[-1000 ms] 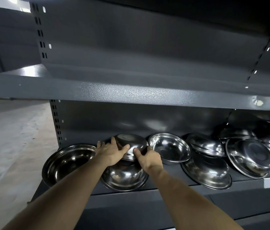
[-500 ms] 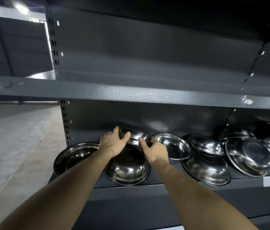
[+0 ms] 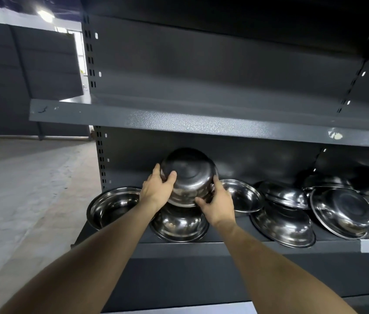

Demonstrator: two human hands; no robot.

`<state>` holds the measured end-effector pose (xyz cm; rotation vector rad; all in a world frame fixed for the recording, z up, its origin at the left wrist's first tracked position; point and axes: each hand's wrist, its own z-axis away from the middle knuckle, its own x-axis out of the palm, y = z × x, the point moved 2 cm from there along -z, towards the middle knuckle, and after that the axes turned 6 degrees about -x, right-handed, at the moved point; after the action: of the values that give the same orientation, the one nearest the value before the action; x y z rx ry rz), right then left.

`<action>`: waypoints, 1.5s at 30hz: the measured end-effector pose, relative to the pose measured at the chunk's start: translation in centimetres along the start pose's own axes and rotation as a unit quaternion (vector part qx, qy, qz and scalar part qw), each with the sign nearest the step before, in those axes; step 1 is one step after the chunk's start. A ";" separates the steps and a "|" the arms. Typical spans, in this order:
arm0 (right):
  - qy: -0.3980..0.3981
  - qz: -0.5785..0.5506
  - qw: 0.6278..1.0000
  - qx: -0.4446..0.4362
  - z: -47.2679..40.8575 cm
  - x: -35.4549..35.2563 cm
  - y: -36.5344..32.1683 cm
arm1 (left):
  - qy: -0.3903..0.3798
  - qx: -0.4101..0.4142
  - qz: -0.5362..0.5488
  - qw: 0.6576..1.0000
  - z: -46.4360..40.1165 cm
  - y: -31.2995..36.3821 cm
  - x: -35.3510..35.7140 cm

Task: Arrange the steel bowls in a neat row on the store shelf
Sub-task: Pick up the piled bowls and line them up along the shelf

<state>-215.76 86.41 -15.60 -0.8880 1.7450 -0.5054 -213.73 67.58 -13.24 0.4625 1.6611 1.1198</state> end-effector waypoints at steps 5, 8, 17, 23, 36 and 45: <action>0.047 -0.059 0.997 -0.006 0.9 0.4 -0.7 | -0.033 -0.024 0.094 0.995 0.5 -0.3 0.3; 0.093 -0.131 0.987 0.022 1.0 0.5 -1.3 | -0.035 -0.046 0.127 0.990 1.0 -0.4 0.3; 0.213 -0.332 0.893 0.218 -0.6 0.1 -1.8 | -0.036 -0.068 0.199 0.977 1.1 -0.9 -0.9; 0.169 -0.378 0.881 0.227 -1.2 1.0 -1.9 | -0.044 -0.088 0.211 0.973 0.9 -1.8 -1.1; 0.067 -0.210 0.948 0.230 -0.9 2.5 -1.9 | -0.013 0.048 0.038 0.998 0.6 -3.0 -1.8; 0.069 -0.162 0.963 0.205 -1.5 3.7 -2.7 | 0.053 0.034 -0.081 0.995 -0.8 -5.5 -7.4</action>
<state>-216.85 81.74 -15.45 -0.8533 1.5381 -1.1259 -210.38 58.94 -13.93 0.3087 1.8000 0.9860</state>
